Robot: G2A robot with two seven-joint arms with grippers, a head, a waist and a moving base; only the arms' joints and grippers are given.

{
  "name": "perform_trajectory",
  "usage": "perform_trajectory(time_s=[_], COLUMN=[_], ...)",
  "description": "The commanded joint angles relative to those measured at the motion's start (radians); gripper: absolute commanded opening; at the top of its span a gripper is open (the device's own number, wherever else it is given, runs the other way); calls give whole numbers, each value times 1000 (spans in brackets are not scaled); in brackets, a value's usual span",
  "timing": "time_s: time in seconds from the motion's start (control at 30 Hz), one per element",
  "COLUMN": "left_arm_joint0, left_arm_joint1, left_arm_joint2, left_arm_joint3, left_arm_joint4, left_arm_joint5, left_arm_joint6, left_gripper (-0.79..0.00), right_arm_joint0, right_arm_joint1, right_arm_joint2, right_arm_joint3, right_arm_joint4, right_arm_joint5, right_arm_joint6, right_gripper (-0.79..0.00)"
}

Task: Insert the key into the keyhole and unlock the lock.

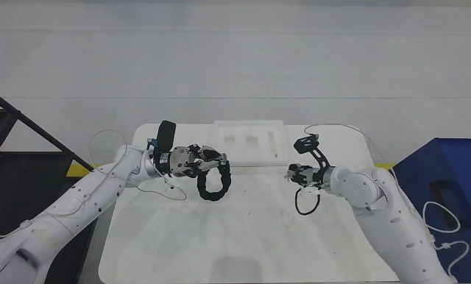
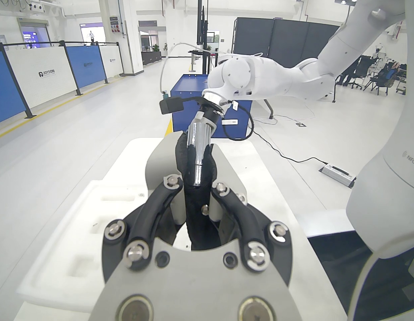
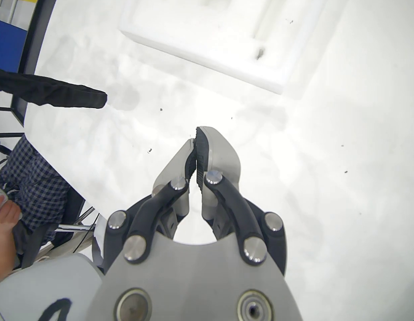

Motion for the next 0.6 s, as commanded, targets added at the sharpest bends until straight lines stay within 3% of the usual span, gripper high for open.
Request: perform_trajectory(time_s=[0.0,0.27,0.57], left_arm_joint0=[0,0,0], left_arm_joint1=[0,0,0], left_arm_joint2=[0,0,0], left_arm_joint3=[0,0,0], left_arm_joint4=[0,0,0], left_arm_joint5=[0,0,0], left_arm_joint6=[0,0,0], left_gripper=[-785,-785,-785], right_arm_joint0=[71,249,360], right_arm_joint1=[-8,-43,-81], right_arm_joint2=[-25,-109,-178], right_arm_joint3=[77,268,415], right_arm_joint4=[20,94,169], right_arm_joint5=[-4,-14,43], right_arm_joint6=[15,10,-22], right_gripper=[-785,-785,-785])
